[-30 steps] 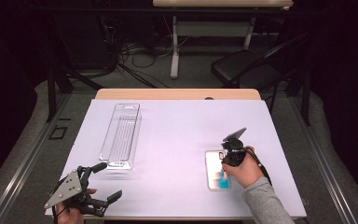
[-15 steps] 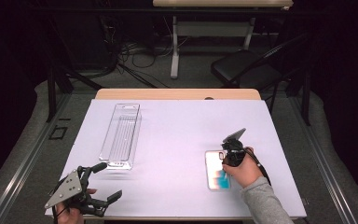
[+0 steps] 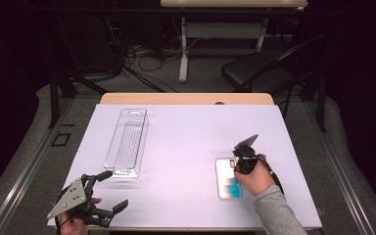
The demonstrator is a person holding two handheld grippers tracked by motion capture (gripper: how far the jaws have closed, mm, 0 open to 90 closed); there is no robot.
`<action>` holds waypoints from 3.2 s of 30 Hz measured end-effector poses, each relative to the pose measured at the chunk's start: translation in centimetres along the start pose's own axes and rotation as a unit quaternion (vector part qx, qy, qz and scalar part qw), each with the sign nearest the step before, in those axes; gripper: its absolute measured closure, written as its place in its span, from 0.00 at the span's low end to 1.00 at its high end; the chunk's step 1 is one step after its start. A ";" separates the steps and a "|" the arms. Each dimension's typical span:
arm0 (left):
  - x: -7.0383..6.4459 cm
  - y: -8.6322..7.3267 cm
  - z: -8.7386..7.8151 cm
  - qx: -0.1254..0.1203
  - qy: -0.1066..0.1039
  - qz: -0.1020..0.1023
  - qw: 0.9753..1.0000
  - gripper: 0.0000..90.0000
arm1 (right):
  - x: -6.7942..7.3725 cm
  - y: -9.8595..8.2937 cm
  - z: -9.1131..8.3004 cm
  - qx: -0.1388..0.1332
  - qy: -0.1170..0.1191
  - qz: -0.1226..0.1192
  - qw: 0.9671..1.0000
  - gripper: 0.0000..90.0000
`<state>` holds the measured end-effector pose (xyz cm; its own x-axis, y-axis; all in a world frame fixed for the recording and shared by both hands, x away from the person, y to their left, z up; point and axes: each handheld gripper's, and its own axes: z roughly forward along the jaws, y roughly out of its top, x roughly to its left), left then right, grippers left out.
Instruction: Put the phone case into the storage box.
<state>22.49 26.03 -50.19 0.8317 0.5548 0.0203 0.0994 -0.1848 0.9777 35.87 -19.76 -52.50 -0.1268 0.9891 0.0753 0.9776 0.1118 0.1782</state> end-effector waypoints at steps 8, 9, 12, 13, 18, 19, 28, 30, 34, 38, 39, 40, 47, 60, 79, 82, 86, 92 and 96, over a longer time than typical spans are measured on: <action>0.0 0.0 0.0 0.000 0.000 0.000 1.000 0.00 | -0.1 0.2 -0.2 0.018 -0.002 0.004 1.000 0.94; 0.0 0.0 0.0 0.000 0.000 0.000 1.000 0.00 | 0.0 0.2 -0.2 0.017 -0.013 0.006 1.000 0.94; 0.0 0.0 0.0 0.001 0.000 0.000 1.000 0.00 | -0.1 0.1 0.0 0.003 -0.001 0.010 1.000 0.94; 0.0 0.0 0.0 0.001 0.000 0.000 1.000 0.00 | -0.2 0.1 0.0 0.007 -0.001 0.013 1.000 0.95; 0.0 0.0 0.0 0.001 0.001 0.000 1.000 0.00 | -0.2 0.1 0.0 0.006 0.000 0.016 1.000 0.95; 0.0 0.0 0.1 0.001 0.002 0.000 1.000 0.00 | -0.1 0.2 0.0 0.008 -0.001 0.018 1.000 0.95; 0.0 0.0 0.1 0.001 0.002 -0.002 1.000 0.00 | 0.0 0.1 0.0 0.005 -0.002 0.027 1.000 0.97; 0.0 0.0 0.1 -0.001 0.001 -0.002 1.000 0.00 | -0.1 0.1 0.0 0.007 -0.001 0.030 1.000 0.97; 0.0 -0.1 0.1 -0.001 0.001 -0.003 1.000 0.00 | -0.1 0.1 0.1 -0.002 0.007 0.042 0.999 0.97; 0.0 0.0 0.1 0.002 0.002 -0.002 1.000 0.00 | -0.3 0.1 -0.1 0.008 0.003 0.039 0.999 0.97; 0.1 -0.1 0.1 0.002 0.003 -0.002 1.000 0.00 | -0.3 0.1 -0.1 0.010 0.002 0.041 0.999 0.98; 0.1 -0.1 0.1 0.001 0.002 -0.002 1.000 0.00 | -0.3 0.1 -0.1 0.009 0.004 0.045 0.999 0.98; 0.1 -0.1 0.1 0.003 0.003 -0.002 1.000 0.00 | -0.4 0.0 0.0 -0.002 0.014 0.056 0.998 0.98; 0.1 -0.1 0.1 0.002 0.004 -0.003 1.000 0.00 | -0.4 -0.1 -0.1 -0.003 0.011 0.048 0.999 0.98; 0.1 -0.1 0.6 0.022 -0.007 -0.022 1.000 0.00 | -0.5 -0.3 -1.1 -0.031 0.024 0.058 0.998 0.99; 0.2 -0.1 0.8 0.025 -0.008 -0.026 0.999 0.00 | -0.5 -0.4 -1.3 -0.046 0.033 0.056 0.997 0.99; 0.2 0.1 1.4 0.042 -0.014 -0.025 0.999 0.00 | -0.6 -0.3 -1.9 -0.054 0.031 0.053 0.997 0.99; 0.4 0.6 2.8 0.054 -0.035 -0.041 0.997 0.00 | -0.1 -0.2 -2.5 -0.084 0.043 0.039 0.995 0.99; 0.6 0.7 3.6 0.058 -0.039 -0.061 0.996 0.00 | 0.2 -0.2 -2.8 -0.100 0.044 0.025 0.994 0.99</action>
<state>25.01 23.29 -50.25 0.8494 0.5146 -0.1170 0.2601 -0.2152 0.9413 35.22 -19.87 -49.81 -0.1029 0.9794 0.1736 0.9311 0.0335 0.3632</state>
